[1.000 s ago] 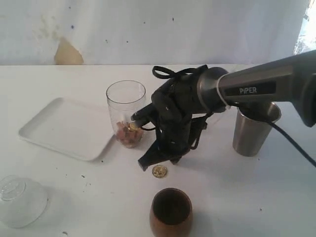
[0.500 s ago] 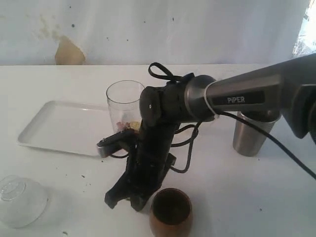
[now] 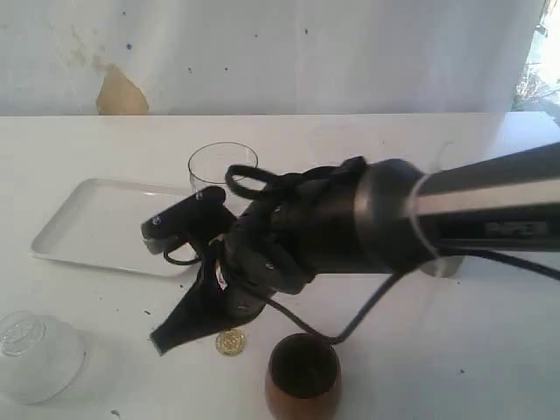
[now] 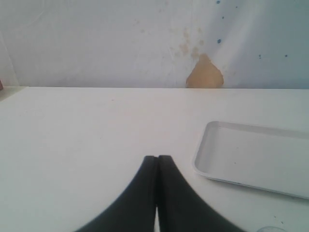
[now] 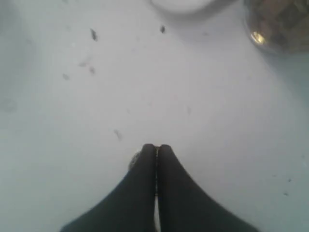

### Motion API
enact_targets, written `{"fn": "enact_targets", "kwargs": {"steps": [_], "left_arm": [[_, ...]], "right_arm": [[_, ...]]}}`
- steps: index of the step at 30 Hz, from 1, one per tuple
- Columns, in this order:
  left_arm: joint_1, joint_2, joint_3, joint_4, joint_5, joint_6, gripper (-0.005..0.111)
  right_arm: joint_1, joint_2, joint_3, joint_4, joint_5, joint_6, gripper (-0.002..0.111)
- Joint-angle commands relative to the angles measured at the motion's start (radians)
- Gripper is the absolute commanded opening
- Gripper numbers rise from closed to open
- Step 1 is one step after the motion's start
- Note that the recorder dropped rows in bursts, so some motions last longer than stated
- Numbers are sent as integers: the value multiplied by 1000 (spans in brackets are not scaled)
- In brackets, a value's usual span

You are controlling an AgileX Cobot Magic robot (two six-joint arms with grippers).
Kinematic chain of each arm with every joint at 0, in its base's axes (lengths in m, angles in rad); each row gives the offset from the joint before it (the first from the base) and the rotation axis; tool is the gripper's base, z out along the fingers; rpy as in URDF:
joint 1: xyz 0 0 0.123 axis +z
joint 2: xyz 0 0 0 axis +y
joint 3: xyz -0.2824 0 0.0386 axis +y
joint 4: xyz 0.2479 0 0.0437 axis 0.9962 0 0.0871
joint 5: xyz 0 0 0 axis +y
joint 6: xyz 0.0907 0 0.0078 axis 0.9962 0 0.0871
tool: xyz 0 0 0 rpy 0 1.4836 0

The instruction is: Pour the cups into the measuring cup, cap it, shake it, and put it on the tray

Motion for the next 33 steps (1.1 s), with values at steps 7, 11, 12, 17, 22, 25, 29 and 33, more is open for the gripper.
{"fn": "enact_targets", "kwargs": {"steps": [7,11,12,17,22,25,29,33], "left_arm": [[-5,-4,4,-3,-10,0,1],[-5,-4,4,-3,-10,0,1],[-5,-4,4,-3,-10,0,1],[-5,-4,4,-3,-10,0,1],[-5,-4,4,-3,-10,0,1],[-5,-4,4,-3,-10,0,1],[-5,-4,4,-3,-10,0,1],[-5,-4,4,-3,-10,0,1]], "right_arm": [[55,202,-164,107,291,-199,0],[256,167,-192,767,560,-891,0],[294,145,-192,793,620,-955,0],[353,7,-192,150,442,-368,0],[238,-19,-193,-2,180,-189,0],[175,47,-204,188,74,-311,0],[152,185,-264,278,78,-392,0],[152,297,-324,274,175,-392,0]]}}
